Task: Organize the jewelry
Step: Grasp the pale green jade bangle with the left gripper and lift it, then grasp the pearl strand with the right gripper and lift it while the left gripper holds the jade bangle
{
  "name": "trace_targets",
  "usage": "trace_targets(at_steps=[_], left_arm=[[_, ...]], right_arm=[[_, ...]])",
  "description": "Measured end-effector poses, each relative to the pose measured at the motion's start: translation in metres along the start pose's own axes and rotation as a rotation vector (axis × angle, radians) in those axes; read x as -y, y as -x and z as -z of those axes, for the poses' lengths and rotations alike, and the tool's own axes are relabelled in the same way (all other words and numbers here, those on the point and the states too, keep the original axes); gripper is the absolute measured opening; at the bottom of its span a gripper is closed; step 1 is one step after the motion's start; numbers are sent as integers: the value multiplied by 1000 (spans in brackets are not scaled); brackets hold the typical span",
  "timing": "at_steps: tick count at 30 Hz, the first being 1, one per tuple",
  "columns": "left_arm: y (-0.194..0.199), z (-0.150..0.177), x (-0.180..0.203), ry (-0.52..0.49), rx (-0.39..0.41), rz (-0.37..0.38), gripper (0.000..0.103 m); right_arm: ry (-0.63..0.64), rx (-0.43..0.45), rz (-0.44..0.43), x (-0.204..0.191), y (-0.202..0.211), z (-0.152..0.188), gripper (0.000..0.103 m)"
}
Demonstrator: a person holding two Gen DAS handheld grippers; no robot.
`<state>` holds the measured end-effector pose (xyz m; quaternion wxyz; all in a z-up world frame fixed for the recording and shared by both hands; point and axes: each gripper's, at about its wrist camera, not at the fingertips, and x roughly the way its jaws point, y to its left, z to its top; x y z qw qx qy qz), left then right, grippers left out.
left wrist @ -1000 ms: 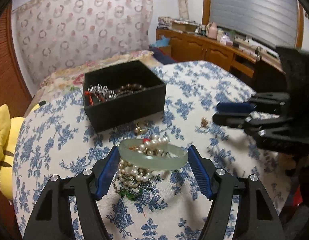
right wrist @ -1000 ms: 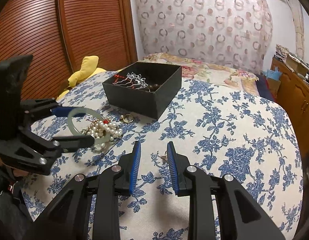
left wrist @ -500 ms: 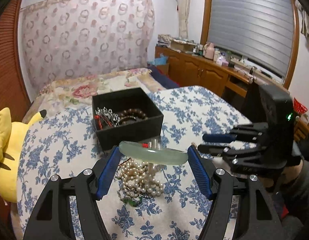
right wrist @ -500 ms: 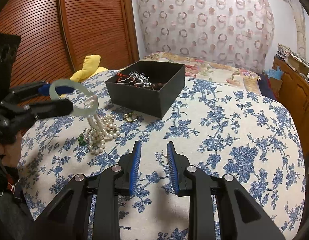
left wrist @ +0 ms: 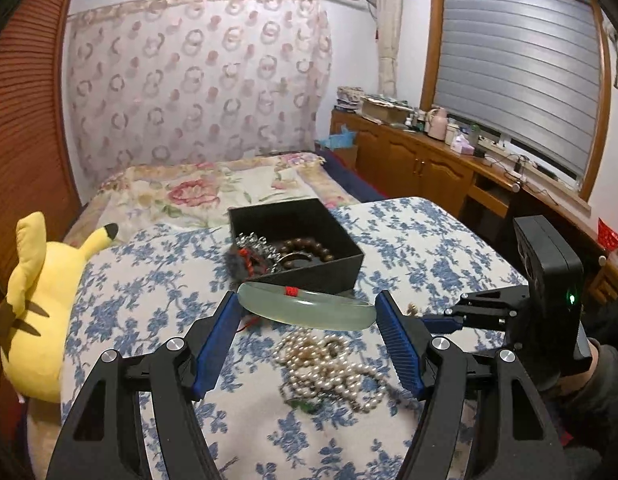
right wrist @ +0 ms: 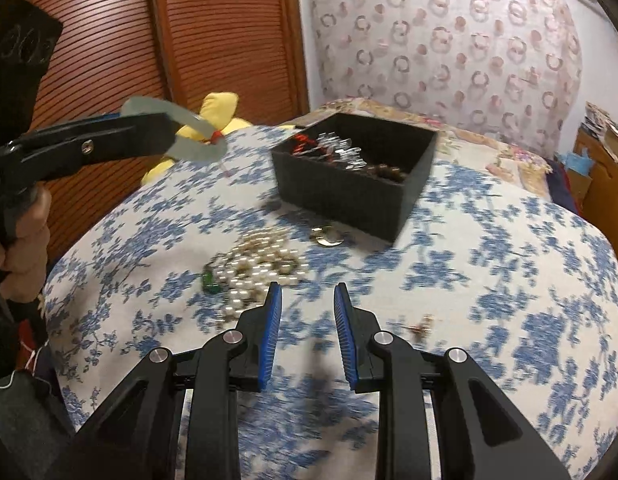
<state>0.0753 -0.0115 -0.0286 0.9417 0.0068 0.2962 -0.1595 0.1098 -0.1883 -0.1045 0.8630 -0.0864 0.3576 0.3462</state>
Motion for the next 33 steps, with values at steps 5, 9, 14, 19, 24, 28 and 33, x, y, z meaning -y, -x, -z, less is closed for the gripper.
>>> trace_targets(at_steps=[5,9,14,19,24,28,33], left_arm=[[4,5,-10,22,1,-14,66],[7,8,-17,34,4,-19,66],[8,11,-20,42,2,-22,66],[6,15,-22,50,-4,-22,66],[6,17,-25,57,-8,-27,66],[6,15,-27,61,-5,-32,66],[9,12,-29,63,6,-35,66]], right_arm=[[20,-28,-54,-19,-15,-3,29],[20,-62,-67,-27,-29,-5,29],[9,-89,-46,-27,-41,-13,29],[13,-115,-39,-26,-51,-17,29],[19,-96,-56,-23,-43,-16,15],[20,-50,-57,-18,-24,-22,15],[39,15,-41,-16,3,-36,15]])
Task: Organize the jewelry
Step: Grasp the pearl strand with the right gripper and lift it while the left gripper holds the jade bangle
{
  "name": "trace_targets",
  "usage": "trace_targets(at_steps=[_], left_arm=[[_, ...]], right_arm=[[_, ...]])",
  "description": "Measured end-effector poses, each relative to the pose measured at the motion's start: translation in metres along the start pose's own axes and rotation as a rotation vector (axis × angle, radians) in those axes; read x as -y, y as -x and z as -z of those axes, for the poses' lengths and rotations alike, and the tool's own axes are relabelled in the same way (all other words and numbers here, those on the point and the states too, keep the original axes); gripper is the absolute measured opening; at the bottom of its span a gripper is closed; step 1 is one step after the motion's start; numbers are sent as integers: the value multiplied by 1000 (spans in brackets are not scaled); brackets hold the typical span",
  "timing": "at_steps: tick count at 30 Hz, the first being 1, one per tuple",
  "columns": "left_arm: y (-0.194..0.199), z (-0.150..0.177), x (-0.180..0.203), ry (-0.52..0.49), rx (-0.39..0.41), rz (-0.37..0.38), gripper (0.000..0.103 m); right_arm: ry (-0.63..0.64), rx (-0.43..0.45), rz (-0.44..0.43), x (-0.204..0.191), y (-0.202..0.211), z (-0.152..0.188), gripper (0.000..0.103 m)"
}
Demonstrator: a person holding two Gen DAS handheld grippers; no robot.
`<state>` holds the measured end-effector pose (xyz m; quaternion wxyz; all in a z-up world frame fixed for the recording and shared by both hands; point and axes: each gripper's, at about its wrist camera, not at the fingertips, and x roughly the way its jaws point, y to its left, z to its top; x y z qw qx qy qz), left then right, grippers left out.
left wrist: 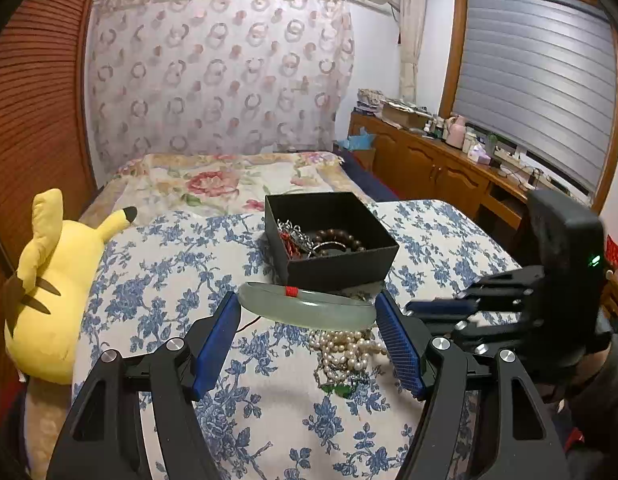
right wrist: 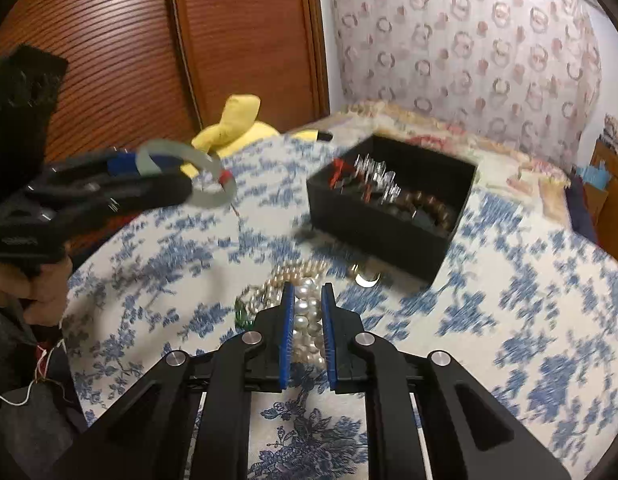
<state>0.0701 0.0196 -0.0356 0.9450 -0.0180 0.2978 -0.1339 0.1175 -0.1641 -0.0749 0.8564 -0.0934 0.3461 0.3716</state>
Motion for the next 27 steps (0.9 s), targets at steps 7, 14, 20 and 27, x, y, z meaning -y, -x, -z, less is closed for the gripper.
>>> trace_targets(at_steps=[7,14,20,27], left_arm=[[4,-7,1,-4,14,-4,66],[7,-14,-1,-2,28,-11,66],[10,-21,1,-7,49,-13,66],[9,-28,3,-11,61,-11,66]], right_arm=[[38,65,9,-2,29,-18,8],[63,125,28,-4,54,-37,8],[88,194,52,-3,82,-61,8],[104,262,74,-1,107,-85,8]])
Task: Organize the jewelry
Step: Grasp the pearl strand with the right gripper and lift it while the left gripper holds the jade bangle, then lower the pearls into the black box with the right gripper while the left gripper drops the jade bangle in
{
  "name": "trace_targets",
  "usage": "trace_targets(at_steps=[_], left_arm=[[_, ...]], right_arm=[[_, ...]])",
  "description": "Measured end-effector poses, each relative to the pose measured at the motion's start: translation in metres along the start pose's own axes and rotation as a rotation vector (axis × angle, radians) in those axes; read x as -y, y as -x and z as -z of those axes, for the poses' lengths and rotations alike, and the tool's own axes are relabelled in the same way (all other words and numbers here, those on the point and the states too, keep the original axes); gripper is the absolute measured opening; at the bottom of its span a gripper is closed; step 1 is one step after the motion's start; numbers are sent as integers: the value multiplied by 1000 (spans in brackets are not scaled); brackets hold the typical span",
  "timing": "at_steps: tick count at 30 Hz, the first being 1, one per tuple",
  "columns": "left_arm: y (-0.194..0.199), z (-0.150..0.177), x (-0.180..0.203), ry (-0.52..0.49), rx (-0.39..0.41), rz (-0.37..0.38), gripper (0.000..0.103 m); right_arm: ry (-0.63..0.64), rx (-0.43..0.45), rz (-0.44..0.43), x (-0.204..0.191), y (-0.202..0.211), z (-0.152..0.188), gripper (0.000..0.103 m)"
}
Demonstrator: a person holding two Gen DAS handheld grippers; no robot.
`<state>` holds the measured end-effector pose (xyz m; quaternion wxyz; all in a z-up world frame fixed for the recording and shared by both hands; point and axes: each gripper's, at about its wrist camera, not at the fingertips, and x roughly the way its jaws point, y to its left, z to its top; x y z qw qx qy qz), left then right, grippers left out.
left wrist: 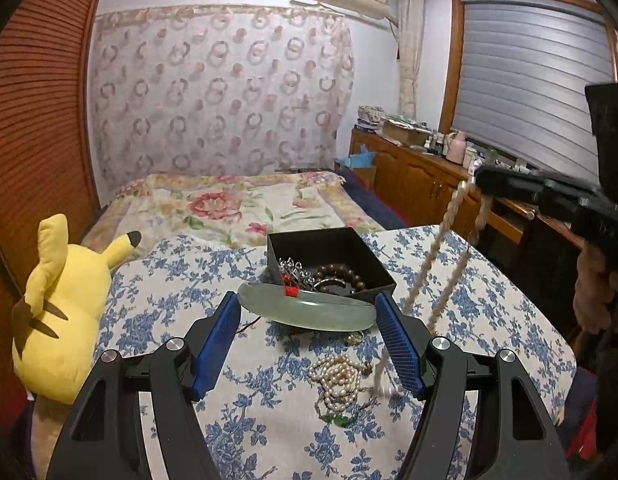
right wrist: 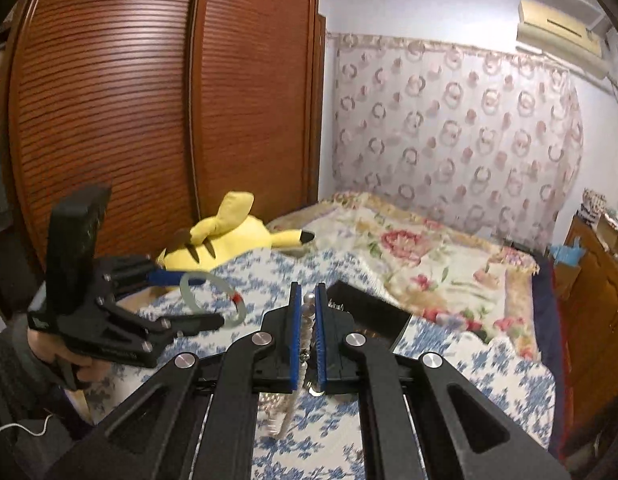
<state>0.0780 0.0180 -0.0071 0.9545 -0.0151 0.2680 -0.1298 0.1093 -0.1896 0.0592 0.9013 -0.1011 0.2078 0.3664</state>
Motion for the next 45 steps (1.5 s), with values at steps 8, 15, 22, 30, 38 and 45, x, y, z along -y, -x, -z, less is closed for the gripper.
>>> trace_targets(at_steps=[8,15,22,30,38,45], left_arm=[[-9,-12,0,-7,13,10,66],[-29,-24,-4,-6,7,15,66],[-53,-32,-11,2,-15,12,66],[-86,-38,-18,7,-54,6,66],[-118,-47,-14,-6,-90,5,66],[-142,-54,-7,-27,-123,2,67]], right_arm=[[19,54,31,12,9,-31,8],[29,102,68,39,3,-66,8],[34,105,65,62,-24,-83,8],[-10,-17,46,88,-89,-44,8],[-84,-128,-11,101,-143,8,9],[-148,-125,-30,118,-149,28,28]])
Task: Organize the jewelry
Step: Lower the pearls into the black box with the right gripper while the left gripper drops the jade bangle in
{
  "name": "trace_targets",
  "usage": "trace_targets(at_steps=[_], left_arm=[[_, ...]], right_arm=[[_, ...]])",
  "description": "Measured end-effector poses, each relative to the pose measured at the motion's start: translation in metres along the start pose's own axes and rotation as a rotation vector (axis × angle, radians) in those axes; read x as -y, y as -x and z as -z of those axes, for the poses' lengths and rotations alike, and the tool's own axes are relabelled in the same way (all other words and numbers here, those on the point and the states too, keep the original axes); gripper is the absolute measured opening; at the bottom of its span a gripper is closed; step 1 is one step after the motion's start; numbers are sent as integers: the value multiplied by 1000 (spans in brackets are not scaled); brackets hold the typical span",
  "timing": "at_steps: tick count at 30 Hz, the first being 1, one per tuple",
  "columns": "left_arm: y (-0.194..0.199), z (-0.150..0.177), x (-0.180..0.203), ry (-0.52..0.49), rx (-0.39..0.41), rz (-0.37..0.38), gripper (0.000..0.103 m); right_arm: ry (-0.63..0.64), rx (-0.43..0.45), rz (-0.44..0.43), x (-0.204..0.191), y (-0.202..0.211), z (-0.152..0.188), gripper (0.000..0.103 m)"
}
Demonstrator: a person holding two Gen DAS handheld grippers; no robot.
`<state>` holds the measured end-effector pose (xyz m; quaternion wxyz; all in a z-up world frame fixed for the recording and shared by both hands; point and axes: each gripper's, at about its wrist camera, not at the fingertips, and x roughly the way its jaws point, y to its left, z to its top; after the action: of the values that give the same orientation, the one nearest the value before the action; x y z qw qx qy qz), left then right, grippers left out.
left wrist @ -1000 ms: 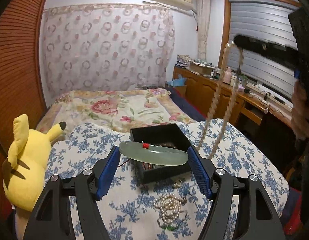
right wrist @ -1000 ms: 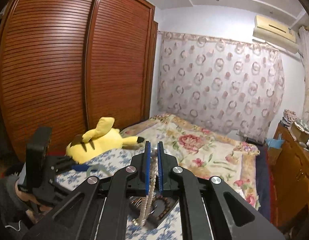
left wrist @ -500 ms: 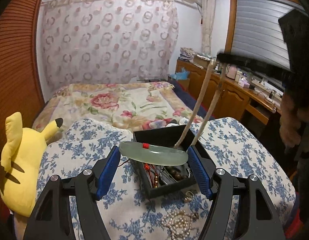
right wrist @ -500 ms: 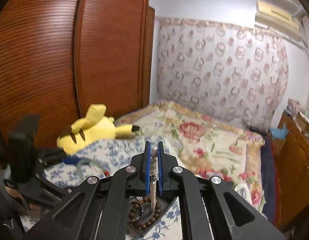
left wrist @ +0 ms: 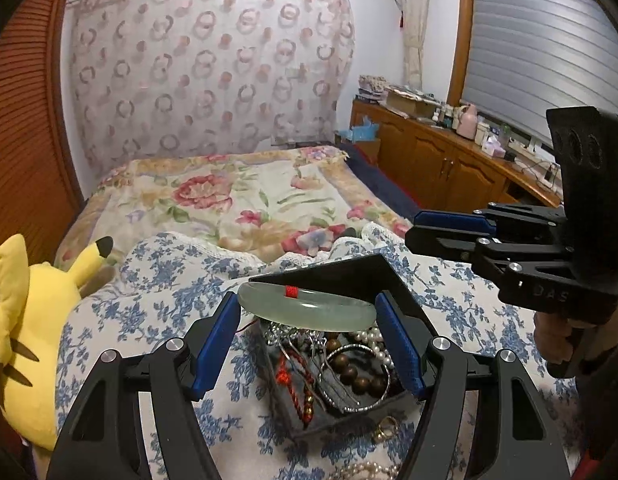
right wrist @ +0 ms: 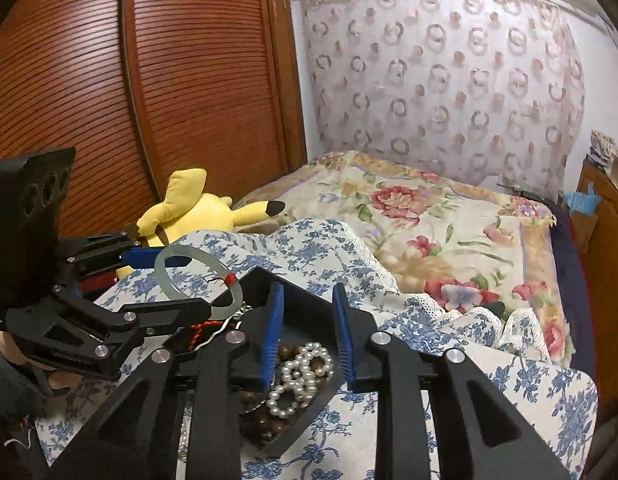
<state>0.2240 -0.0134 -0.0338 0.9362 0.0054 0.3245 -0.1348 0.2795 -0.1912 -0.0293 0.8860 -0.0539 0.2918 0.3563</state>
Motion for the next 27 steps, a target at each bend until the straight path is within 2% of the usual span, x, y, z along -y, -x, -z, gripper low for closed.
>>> trace_targets(at_steps=[14,27], left_arm=[[-31,-7,12,-17,-56,1,67],[6,16,-1,2,-39,-8,68]], right_arm=[[-37,-17,27,25,-5,11,28],[12,-18,59,2,17,12,28]])
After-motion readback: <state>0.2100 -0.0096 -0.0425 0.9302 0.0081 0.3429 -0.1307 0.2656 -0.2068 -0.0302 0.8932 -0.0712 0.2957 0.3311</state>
